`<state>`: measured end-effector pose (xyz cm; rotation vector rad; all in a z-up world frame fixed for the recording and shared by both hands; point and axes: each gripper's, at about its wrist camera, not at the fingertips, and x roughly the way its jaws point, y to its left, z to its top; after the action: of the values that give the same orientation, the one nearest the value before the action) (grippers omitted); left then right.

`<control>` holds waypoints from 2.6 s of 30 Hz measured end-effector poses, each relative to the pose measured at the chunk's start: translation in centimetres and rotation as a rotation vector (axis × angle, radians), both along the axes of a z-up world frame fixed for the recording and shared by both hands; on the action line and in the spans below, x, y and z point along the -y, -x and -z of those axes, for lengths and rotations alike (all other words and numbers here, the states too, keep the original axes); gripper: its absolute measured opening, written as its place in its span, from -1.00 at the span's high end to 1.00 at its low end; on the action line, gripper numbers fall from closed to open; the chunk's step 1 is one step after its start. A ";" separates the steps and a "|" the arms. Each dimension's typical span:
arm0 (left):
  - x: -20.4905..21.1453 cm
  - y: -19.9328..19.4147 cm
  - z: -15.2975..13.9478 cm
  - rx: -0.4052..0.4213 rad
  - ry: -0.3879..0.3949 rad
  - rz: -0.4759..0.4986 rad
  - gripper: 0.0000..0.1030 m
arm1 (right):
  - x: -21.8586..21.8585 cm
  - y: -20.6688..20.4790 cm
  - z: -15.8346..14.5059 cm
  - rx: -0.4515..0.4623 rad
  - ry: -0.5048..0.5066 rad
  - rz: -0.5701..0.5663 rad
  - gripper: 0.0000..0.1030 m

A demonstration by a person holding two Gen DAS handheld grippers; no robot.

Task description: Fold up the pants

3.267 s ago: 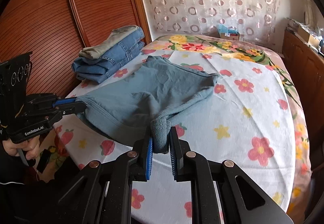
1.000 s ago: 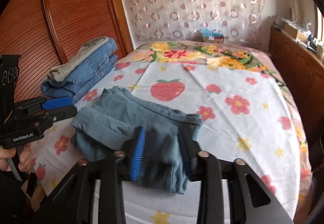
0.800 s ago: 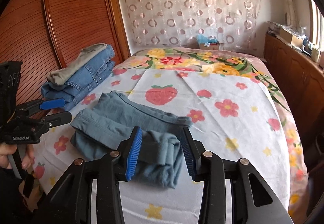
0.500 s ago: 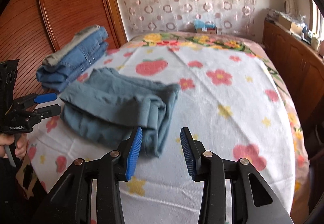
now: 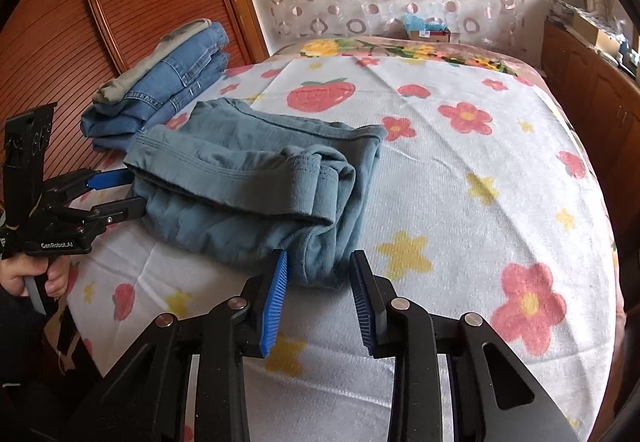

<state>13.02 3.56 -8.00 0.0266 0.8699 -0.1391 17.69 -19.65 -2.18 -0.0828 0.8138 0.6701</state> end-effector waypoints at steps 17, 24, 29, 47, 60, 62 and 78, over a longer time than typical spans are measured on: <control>0.5 0.4 -0.3 0.018 0.060 0.057 0.45 | -1.0 0.4 0.1 0.032 0.029 0.003 0.60; 0.4 0.9 -0.8 0.036 0.069 0.064 0.81 | -0.7 0.7 -0.3 0.033 0.015 -0.012 0.81; 0.9 1.8 -1.4 0.046 0.058 0.085 0.83 | -0.3 1.7 -0.8 0.057 0.005 -0.018 0.82; 3.3 6.5 -1.6 0.053 0.030 0.135 0.83 | 3.2 6.1 -1.7 0.044 -0.047 -0.022 0.82; 3.4 5.5 -1.7 0.041 -0.009 0.134 0.17 | 2.4 6.9 -2.2 0.088 0.034 -0.001 0.58; 3.6 5.4 -1.5 0.033 -0.022 0.137 0.17 | 2.5 6.9 -2.3 0.095 0.035 -0.002 0.48; 4.2 1.6 -1.4 0.009 -0.040 0.131 0.17 | 1.5 5.8 -2.1 0.107 0.083 -0.032 0.22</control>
<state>11.42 -0.65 -6.60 0.1217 0.8621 -0.2443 11.87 -21.19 -0.12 -0.2054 0.7384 0.6569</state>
